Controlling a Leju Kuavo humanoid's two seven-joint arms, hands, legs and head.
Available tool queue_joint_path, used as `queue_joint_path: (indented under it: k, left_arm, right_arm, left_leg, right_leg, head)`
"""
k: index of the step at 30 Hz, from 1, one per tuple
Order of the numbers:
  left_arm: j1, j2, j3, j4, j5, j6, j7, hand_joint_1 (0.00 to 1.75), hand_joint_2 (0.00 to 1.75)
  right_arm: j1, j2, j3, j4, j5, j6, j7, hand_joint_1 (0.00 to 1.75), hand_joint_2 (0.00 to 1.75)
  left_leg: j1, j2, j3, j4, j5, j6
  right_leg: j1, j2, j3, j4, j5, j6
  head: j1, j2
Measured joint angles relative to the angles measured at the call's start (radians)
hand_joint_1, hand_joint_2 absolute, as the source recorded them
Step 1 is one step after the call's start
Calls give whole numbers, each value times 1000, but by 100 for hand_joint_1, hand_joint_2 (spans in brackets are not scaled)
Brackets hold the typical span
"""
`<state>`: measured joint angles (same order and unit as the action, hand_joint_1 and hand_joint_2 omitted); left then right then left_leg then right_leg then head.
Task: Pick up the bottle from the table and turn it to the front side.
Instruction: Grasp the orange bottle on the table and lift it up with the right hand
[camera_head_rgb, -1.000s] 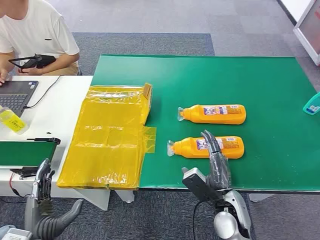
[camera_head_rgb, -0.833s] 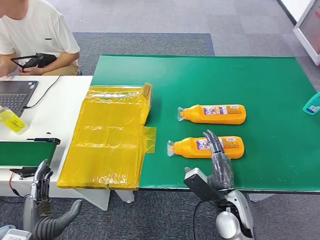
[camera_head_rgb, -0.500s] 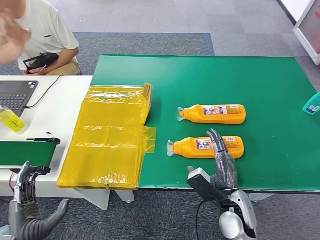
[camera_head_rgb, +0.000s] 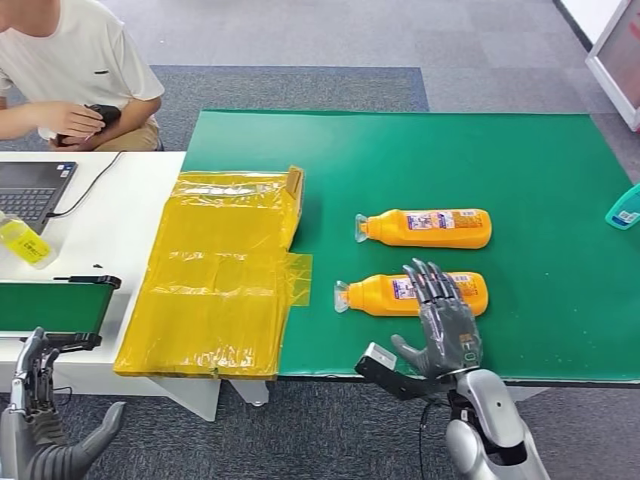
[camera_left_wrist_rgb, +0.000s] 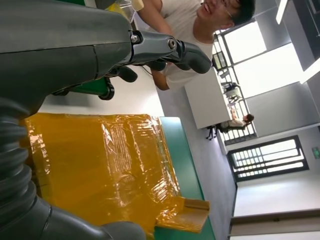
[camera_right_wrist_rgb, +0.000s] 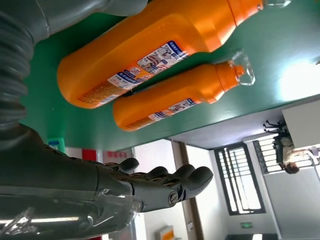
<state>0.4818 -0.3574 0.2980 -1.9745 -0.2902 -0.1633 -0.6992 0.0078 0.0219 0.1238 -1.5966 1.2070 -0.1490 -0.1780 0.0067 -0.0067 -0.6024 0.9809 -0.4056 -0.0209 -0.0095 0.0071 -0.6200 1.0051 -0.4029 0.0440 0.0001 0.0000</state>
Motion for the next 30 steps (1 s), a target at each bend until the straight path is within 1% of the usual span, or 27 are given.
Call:
queue_joint_path:
  k: [4, 6, 10, 15, 18, 25, 30]
  left_arm:
    - [5, 0, 1, 0, -6, 2, -1, 0, 175]
    - [10, 0, 1, 0, -7, 0, -1, 0, 175]
    - [13, 0, 1, 0, -8, -10, -1, 0, 175]
    - [14, 0, 1, 0, -3, -32, -1, 0, 175]
    - [18, 0, 0, 0, 2, -43, -1, 0, 175]
    - [26, -1, -1, 1, 10, -44, -1, 0, 175]
    - [30, -1, -6, 1, 5, -44, -1, 0, 175]
  right_arm:
    - [-72, -64, 63, 61, 32, 69, 71, 0, 175]
    - [-114, -90, 88, 101, 29, 114, 93, 0, 175]
    - [-216, -143, 138, 210, -5, 190, 114, 0, 175]
    - [-330, -192, 183, 335, -51, 243, 141, 0, 175]
    - [-382, -227, 196, 383, -91, 272, 149, 0, 175]
    - [-459, -305, 206, 424, -142, 329, 163, 0, 175]
    - [-488, -333, 216, 440, -122, 335, 189, 0, 175]
  left_leg:
    - [0, 0, 0, 0, 0, 0]
    - [0, 0, 0, 0, 0, 0]
    - [0, 0, 0, 0, 1, 1]
    - [0, 0, 0, 0, 1, 1]
    - [0, 0, 0, 0, 2, 1]
    - [-1, 0, 0, 0, 1, 1]
    - [0, 0, 0, 0, 1, 1]
  right_leg:
    - [0, 0, 0, 0, 1, 0]
    - [0, 0, 0, 0, 1, 0]
    - [0, 0, 0, 0, 1, 1]
    - [0, 0, 0, 0, 2, 1]
    - [0, 0, 0, 0, 2, 1]
    - [-1, 0, 0, 0, 2, 1]
    - [-1, 0, 0, 0, 2, 1]
  head:
    - [0, 0]
    - [0, 0]
    - [0, 0]
    - [0, 0]
    - [0, 0]
    - [0, 0]
    - [0, 0]
